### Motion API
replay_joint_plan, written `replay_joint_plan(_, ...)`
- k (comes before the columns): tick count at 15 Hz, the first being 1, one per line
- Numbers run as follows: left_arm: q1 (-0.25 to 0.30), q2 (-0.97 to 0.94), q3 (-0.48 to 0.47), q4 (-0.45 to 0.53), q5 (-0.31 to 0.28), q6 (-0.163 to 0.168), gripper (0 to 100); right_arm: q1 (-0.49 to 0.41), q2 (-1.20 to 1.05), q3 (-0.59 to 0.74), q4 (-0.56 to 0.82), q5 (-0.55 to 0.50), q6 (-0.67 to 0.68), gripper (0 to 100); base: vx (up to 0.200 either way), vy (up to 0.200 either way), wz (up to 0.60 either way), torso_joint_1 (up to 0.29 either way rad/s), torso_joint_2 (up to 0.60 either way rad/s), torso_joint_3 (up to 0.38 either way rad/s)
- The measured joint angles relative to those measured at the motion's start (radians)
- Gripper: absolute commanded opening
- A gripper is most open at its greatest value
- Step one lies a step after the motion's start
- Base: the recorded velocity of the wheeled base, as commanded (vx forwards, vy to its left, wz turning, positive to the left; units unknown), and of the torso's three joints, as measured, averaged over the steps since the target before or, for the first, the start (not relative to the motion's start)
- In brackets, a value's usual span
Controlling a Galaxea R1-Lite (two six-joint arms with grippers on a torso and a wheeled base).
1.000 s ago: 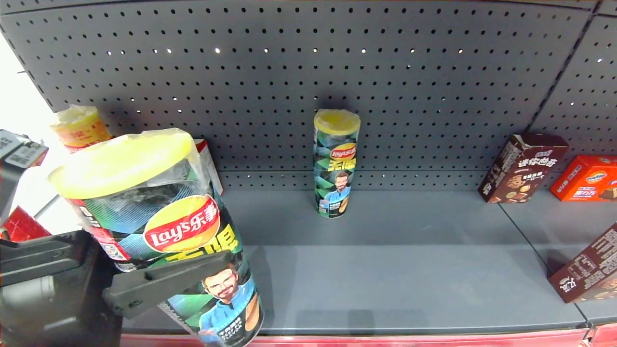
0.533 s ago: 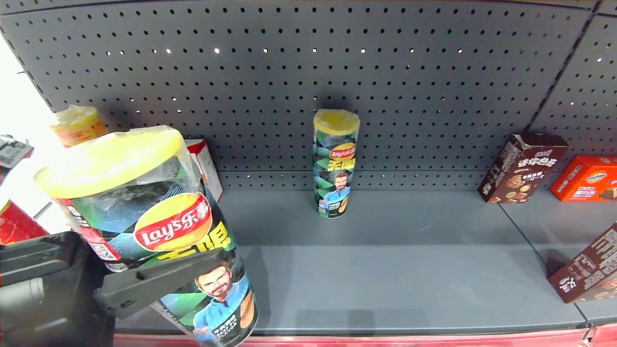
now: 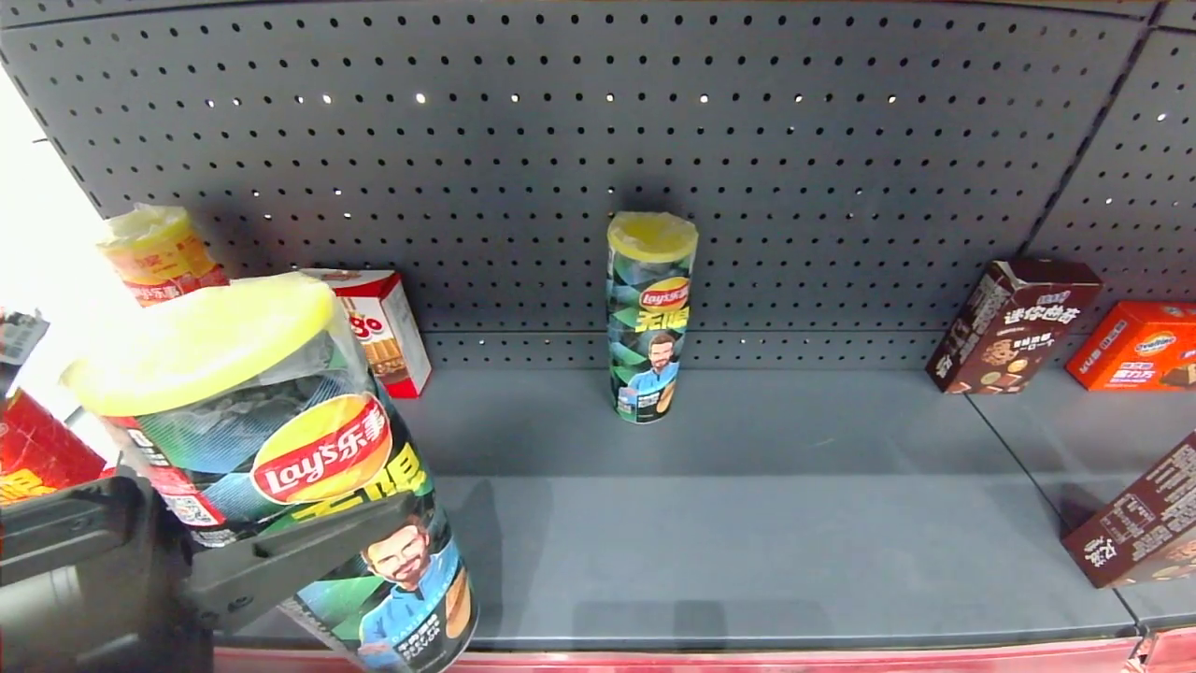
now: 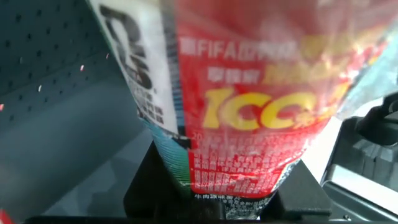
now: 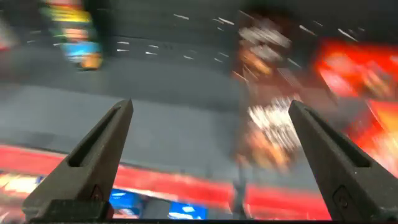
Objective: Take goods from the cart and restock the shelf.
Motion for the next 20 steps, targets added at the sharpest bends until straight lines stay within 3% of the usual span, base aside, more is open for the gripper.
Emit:
replay_joint_plan(2, -0.001, -0.011, 0.016, -0.001, 0.016, 0.000, 0, 0.081, 0.126, -0.052, -0.067, 0.083, -0.029, 100, 0.000, 0.000, 0.00, 0.000, 0.00, 0.000)
replay_joint_plan(7, -0.002, -0.006, -0.005, -0.007, 0.016, -0.001, 0, 0.283, 0.388, -0.126, -0.125, 0.094, -0.039, 100, 0.000, 0.000, 0.00, 0.000, 0.00, 0.000)
replay_joint_plan(13, 0.004, 0.015, -0.043, -0.001, 0.021, -0.004, 0, 0.382, 0.763, -0.194, -0.468, 0.116, -0.037, 100, 0.000, 0.000, 0.00, 0.000, 0.00, 0.000)
replay_joint_plan(18, 0.003, 0.022, -0.036, -0.002, 0.036, -0.004, 0, 0.426, 0.936, -0.309, -0.463, 0.147, -0.035, 100, 0.000, 0.000, 0.00, 0.000, 0.00, 0.000)
replay_joint_plan(20, 0.003, 0.030, -0.039, -0.007, 0.037, -0.005, 0, 0.444, 0.962, -0.364, -0.391, 0.164, -0.034, 100, 0.000, 0.000, 0.00, 0.000, 0.00, 0.000)
